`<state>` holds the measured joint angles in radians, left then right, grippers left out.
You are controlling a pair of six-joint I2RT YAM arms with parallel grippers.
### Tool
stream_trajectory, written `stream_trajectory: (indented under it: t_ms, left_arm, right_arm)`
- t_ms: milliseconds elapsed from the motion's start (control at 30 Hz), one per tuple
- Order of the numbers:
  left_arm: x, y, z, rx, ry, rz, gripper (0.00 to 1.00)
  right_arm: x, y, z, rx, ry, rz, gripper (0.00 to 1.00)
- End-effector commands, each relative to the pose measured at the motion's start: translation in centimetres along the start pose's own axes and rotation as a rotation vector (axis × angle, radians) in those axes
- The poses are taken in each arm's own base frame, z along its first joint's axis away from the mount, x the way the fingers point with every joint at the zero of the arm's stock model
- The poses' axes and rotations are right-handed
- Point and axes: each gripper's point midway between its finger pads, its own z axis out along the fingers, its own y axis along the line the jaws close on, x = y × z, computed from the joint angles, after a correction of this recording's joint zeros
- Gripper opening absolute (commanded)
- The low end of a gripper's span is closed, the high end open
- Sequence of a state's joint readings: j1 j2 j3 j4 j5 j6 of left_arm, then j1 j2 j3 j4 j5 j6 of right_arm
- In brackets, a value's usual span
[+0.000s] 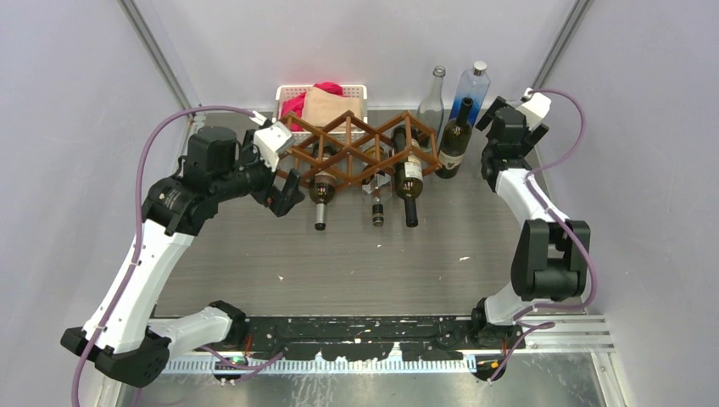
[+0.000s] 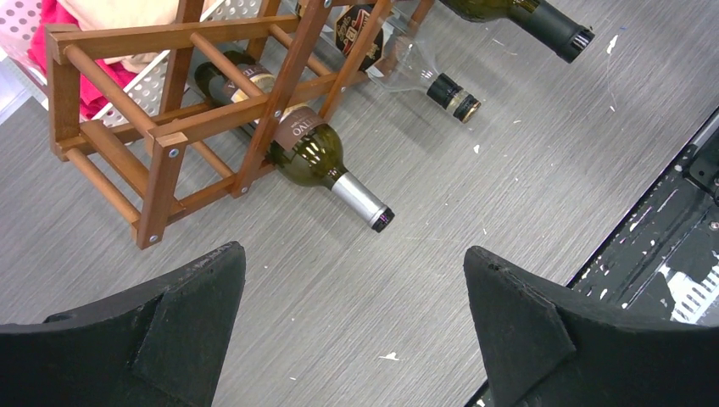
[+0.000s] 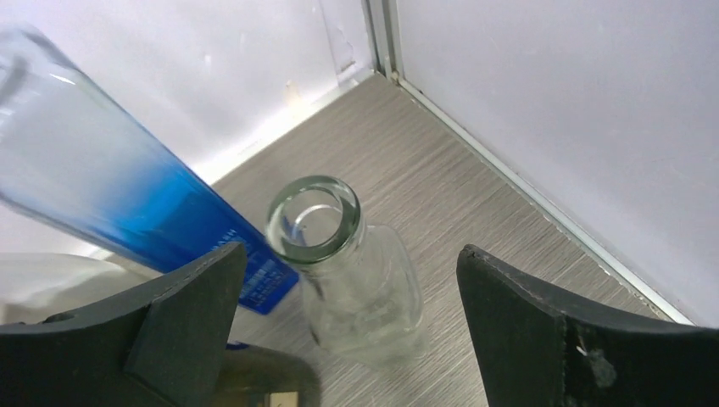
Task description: Take the wine bottle off the wine rack
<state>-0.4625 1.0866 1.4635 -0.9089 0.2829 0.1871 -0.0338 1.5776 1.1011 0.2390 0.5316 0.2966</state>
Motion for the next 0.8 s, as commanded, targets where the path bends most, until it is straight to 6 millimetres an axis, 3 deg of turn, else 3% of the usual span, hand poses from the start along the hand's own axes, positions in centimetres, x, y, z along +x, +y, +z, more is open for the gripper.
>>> stream_trajectory:
  t_ms: [0,133,300,400,467,600,767]
  left_arm:
    - [-1.9,-0.2,-0.9,0.006,-0.074,0.008,1.00]
    - [-2.0,0.1,-0.8,-0.006,-0.063,-0.004,1.00]
    - [-1.9,0.6,-0.2,-0.025,-0.035,-0.040,1.00]
    - [-2.4,0.7,-0.1,-0.023,-0.040,-0.065,1.00]
    - [-2.5,0.7,0.0,-0.019,-0.041,-0.069,1.00]
    - [-2.4,0.8,0.0,-0.019,-0.038,-0.051,1.00]
    - [-2.6,1.0,-0.5,-0.033,-0.054,-0.013,1.00]
  right_arm:
    - [-7.3,0.7,-3.5,-0.047,-0.109,0.126,1.00]
    - [-10.2,1.3,-7.2,-0.130,-0.096,0.237,1.00]
    - [-9.7,7.7,-14.2,-0.396,0.081,0.160,1.00]
    - [-7.6,11.0,-19.1,-0.501,0.191,0.081,1.00]
    - [-5.7,12.0,-21.3,-0.539,0.279,0.063,1.00]
    - [-0.5,13.0,-23.5,-0.592,0.494,0.069,1.00]
    - [4.5,12.5,-24.7,-0.585,0.625,-0.019,1.00]
